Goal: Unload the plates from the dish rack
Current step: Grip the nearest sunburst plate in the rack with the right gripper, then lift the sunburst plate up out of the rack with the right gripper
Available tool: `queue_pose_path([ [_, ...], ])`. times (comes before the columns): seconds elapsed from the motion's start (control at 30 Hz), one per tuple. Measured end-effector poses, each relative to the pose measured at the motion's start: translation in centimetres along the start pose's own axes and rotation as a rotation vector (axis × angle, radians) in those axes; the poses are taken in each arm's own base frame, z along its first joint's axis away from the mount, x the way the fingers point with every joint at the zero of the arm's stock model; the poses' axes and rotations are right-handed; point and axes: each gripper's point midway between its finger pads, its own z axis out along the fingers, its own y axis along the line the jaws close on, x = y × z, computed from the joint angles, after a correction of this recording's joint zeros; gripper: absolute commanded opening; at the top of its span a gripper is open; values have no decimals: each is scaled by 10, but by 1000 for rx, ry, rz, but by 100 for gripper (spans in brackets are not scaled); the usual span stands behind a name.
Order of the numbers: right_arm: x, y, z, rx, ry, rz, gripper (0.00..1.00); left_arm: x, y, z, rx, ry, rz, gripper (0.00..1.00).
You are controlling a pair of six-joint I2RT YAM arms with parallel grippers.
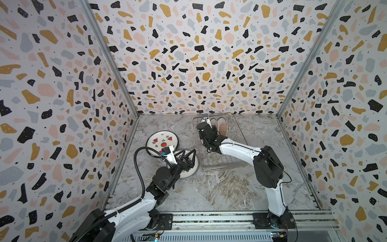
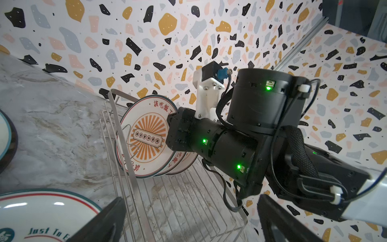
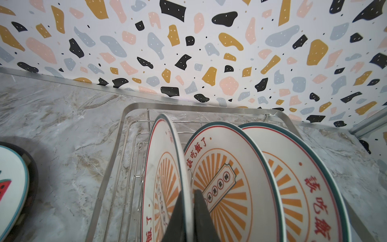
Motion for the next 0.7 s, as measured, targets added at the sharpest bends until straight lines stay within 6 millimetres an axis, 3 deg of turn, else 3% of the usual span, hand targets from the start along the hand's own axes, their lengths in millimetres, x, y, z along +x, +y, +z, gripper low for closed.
queue_pose_path([
  [0.13, -3, -1, -14, -9, -19, -19, 4, 3, 10, 1, -37, -6, -29, 100],
  [0.43, -39, -14, -60, -2, -130, -6, 3, -4, 10, 0, -43, -45, -56, 100],
  [0.7, -43, -29, -103, -43, -201, 18, 1, 4, 5, 5, 1, -14, -58, 100],
])
